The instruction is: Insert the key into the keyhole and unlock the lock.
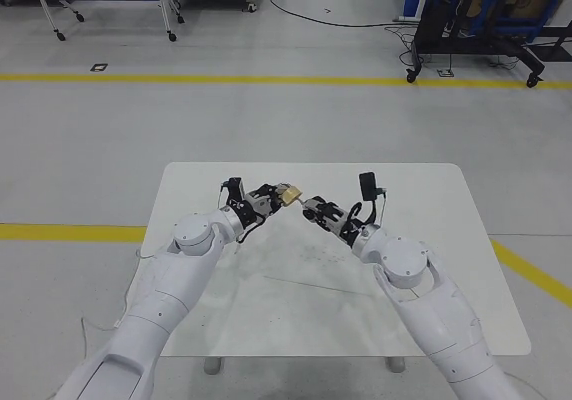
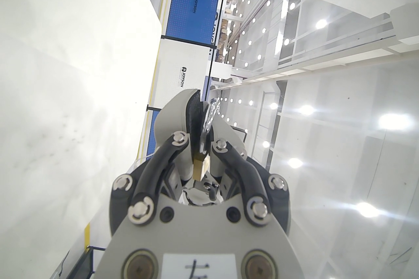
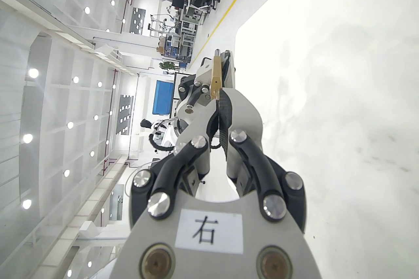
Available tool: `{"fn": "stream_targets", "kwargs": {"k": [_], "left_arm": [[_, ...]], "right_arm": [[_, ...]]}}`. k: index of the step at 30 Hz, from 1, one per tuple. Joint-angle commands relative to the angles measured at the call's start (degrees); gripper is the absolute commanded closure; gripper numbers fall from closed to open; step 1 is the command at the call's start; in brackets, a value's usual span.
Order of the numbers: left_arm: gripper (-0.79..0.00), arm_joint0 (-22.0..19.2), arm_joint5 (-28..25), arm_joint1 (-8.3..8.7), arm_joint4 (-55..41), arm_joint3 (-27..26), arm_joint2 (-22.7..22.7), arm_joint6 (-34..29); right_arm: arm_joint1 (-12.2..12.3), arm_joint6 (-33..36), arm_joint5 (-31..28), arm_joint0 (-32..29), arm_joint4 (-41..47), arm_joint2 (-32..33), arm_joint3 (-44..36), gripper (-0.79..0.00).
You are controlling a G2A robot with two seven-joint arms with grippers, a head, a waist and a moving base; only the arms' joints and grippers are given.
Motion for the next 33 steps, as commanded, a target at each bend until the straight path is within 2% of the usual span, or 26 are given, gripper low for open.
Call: {"fn": "stream_targets", "kwargs": {"k": [1, 15, 21, 33], "left_arm": [[0.000, 0.0, -0.1, -0.04, -0.1, 0.0, -0.1, -0.3], [0.000, -0.1, 0.4, -0.24, 0.0, 0.5, -0.5, -1.2], [0.000, -0.1, 0.2, -0.32, 0.4, 0.5, -0.6, -1.1], [0.000, -0.1, -0.1, -0.32, 1.5, 0.6, -0.7, -3.4]], "right_arm": [[-0.1, -0.1, 0.2, 0.5, 0.1, -0.4, 0.3, 0.000], [0.5, 2.5, 1.1, -1.3, -0.6, 1.3, -2.2, 0.000], [0.9, 5.6, 1.3, -2.3, -1.0, 1.8, -4.1, 0.000], [0.7, 6.2, 2.1, 0.5, -0.9, 0.5, -1.2, 0.000]]}}
